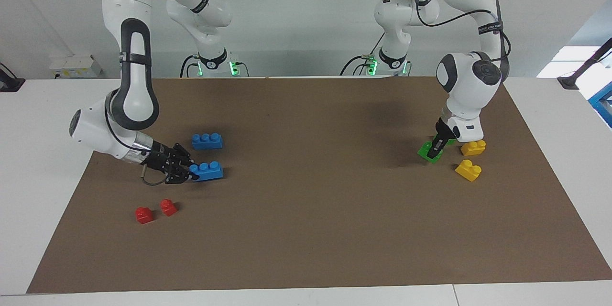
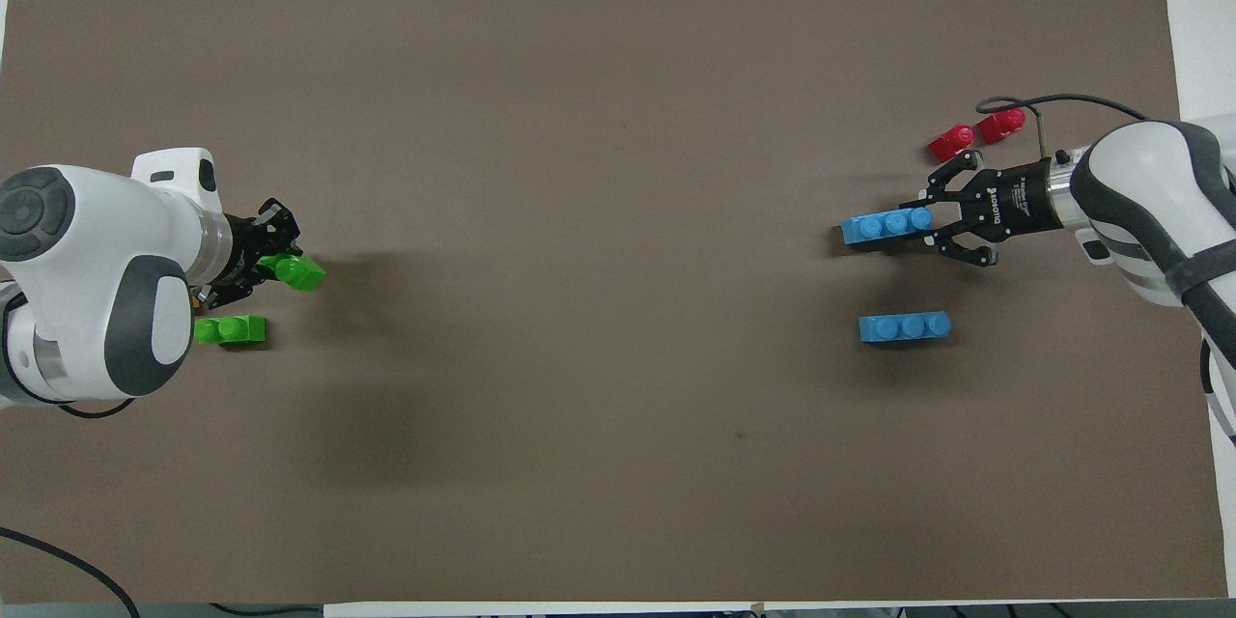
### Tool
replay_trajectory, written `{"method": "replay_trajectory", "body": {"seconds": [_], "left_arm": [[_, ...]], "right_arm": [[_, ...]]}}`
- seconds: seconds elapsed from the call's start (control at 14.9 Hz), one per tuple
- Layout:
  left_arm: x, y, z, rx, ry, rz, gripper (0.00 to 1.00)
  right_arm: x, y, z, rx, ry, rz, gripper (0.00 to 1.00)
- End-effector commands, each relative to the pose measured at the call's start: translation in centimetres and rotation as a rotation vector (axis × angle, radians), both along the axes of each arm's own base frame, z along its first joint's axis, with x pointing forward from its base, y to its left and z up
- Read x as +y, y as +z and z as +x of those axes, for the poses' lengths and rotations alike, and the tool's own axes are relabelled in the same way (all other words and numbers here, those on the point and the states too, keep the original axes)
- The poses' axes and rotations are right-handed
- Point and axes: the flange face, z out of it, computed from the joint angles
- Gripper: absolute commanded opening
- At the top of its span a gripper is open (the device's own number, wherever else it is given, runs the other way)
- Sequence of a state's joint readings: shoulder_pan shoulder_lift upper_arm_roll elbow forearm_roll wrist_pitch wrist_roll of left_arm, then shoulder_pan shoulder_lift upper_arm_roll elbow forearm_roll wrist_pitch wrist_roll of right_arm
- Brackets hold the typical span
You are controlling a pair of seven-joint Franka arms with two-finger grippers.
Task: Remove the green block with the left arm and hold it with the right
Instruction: 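Lower the green brick with the left gripper while the right gripper lowers blue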
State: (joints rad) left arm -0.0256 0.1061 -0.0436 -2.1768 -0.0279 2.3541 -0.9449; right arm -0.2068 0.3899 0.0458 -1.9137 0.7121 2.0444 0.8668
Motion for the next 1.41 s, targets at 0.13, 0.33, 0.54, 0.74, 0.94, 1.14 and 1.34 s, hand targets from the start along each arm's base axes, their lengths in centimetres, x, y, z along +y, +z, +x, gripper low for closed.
{"method": "replay_trajectory", "body": {"seconds": [0.13,0.33,0.54,0.74,0.94,1.14,1.34], "left_arm": [[0.4,-1.6,0.6,-0.034,0.148,-0.012,0.0],[0.4,-2.5,0.7,-0.039,0.117,0.025,0.0],[0.9,-2.7,0.9,-0.055,0.055,0.085,0.0],[0.2,-3.5,0.8,-0.043,0.022,0.106,0.0],[0.7,-3.5,0.9,-0.043,0.017,0.11,0.0],[0.8,-3.1,1.2,-0.048,0.014,0.11,0.99],[1.0,-2.5,1.3,-0.052,0.007,0.113,1.0]], "right_arm": [[0.0,0.0,-1.4,0.012,0.017,-0.018,0.0],[-0.2,0.0,-1.4,0.023,-0.005,-0.021,0.0],[-1.0,0.0,-1.5,0.024,-0.019,-0.021,0.0],[-1.7,0.0,-1.6,0.025,-0.032,-0.021,0.0],[-1.6,0.1,-1.5,0.021,-0.029,-0.023,0.0],[-1.4,0.1,-1.4,0.021,-0.025,-0.025,0.51],[-1.0,1.2,-0.8,0.023,-0.037,-0.022,0.91]]}}
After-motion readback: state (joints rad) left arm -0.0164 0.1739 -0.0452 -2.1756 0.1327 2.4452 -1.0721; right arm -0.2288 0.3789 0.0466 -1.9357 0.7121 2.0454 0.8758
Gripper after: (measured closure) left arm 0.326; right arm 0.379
